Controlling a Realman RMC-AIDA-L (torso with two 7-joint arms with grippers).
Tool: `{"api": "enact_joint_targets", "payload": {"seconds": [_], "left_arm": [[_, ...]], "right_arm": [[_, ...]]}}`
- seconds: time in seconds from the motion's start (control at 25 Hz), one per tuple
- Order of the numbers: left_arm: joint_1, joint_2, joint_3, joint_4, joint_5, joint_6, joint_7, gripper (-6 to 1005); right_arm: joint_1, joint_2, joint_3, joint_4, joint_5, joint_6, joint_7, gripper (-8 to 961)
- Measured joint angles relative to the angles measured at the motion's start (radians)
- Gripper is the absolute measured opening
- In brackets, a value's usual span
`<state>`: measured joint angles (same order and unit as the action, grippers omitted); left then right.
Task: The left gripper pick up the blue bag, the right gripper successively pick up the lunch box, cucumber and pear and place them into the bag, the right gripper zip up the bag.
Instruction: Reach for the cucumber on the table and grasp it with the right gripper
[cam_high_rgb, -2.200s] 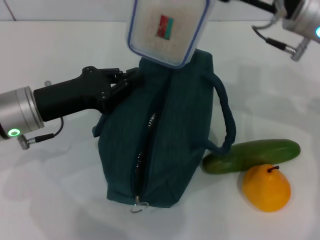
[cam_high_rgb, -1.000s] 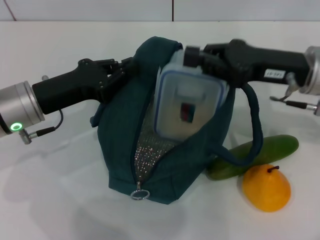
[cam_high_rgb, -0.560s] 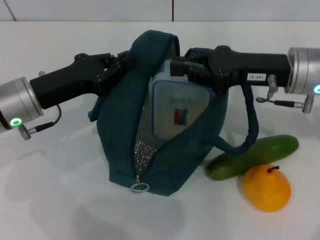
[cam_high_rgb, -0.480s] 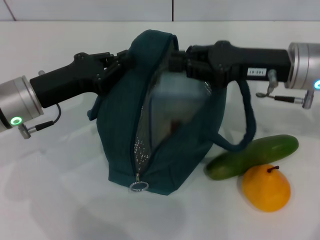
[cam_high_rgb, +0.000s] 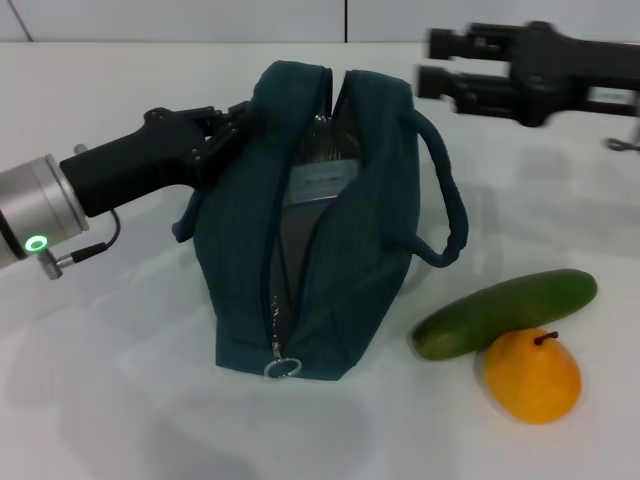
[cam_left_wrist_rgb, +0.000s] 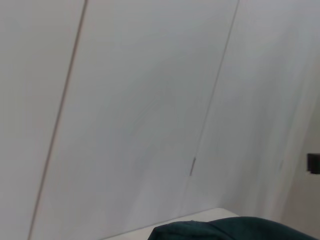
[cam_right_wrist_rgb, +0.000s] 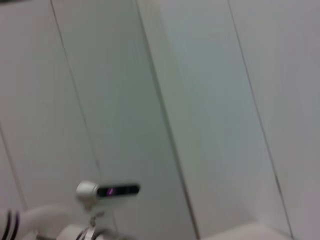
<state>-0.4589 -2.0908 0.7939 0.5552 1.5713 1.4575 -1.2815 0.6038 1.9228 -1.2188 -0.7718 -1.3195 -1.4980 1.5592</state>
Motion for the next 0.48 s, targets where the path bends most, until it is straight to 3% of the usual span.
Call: {"api": "enact_joint_targets", "payload": {"seconds": [0.12, 0.2, 0.32, 0.48], "left_arm": [[0.013, 0.0, 0.0, -0.002, -0.013, -0.015, 0.015, 78], [0.015, 0.0, 0.0, -0.003, -0.015, -0.018, 0.017, 78], [0.01, 0.001, -0.002, -0.029, -0.029, -0.024, 0.021, 78], [-0.01, 0.0, -0.001, -0.062, -0.055, -0.035, 0.041, 76]], "right_arm": [[-0.01, -0.069, 0.021, -0.042, -0.064, -0.063, 0.07, 489], [-0.01, -0.094, 0.055, -0.077, -0.165, -0.088, 0.112, 552], [-0.008, -0.093, 0.152, -0.114, -0.412, -0.092, 0.163, 607], [0.008, -0.082, 0.242, -0.127, -0.618, -0.098, 0.201, 668]]}}
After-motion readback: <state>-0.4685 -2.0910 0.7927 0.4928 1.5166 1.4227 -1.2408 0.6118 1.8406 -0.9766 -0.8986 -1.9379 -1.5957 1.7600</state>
